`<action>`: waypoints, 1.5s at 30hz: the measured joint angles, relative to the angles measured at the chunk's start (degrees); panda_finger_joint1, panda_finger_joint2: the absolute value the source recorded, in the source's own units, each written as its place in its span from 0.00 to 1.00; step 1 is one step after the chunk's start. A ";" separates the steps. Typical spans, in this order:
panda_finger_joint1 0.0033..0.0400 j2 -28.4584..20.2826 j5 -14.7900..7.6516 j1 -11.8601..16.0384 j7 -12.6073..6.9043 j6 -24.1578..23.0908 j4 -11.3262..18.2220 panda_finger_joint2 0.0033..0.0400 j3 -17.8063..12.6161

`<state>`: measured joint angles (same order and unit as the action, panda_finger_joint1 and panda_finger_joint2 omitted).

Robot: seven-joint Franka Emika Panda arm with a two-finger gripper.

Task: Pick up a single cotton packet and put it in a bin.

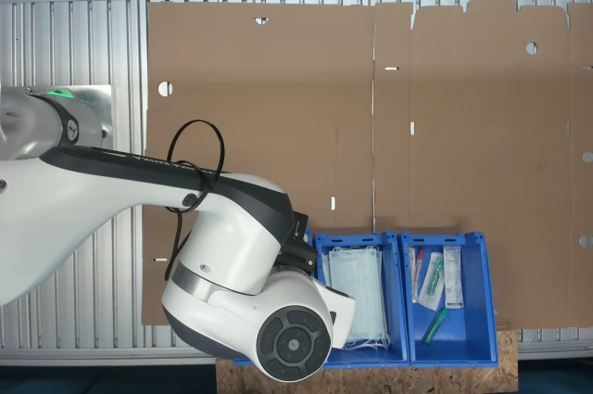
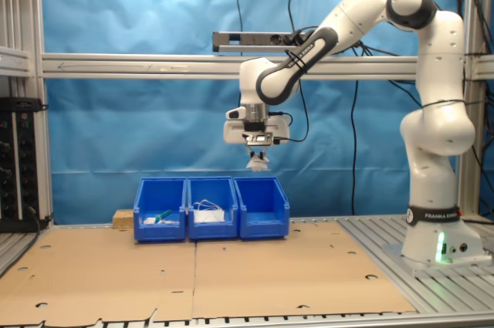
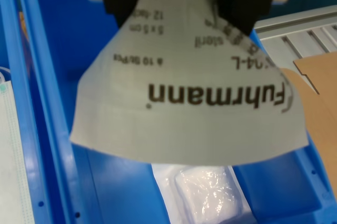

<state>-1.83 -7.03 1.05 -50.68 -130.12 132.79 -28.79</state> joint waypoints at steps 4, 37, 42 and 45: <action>0.12 0.00 0.00 0.00 -0.59 0.00 0.00 0.12 0.00; 0.99 0.00 0.00 0.00 -2.90 0.00 0.00 0.99 0.00; 0.99 0.00 0.00 0.00 -3.06 0.00 0.00 0.99 0.00; 0.99 0.00 0.00 0.00 -3.11 0.00 0.00 0.99 0.00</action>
<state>-1.83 -7.03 1.05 -53.79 -130.12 132.79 -28.79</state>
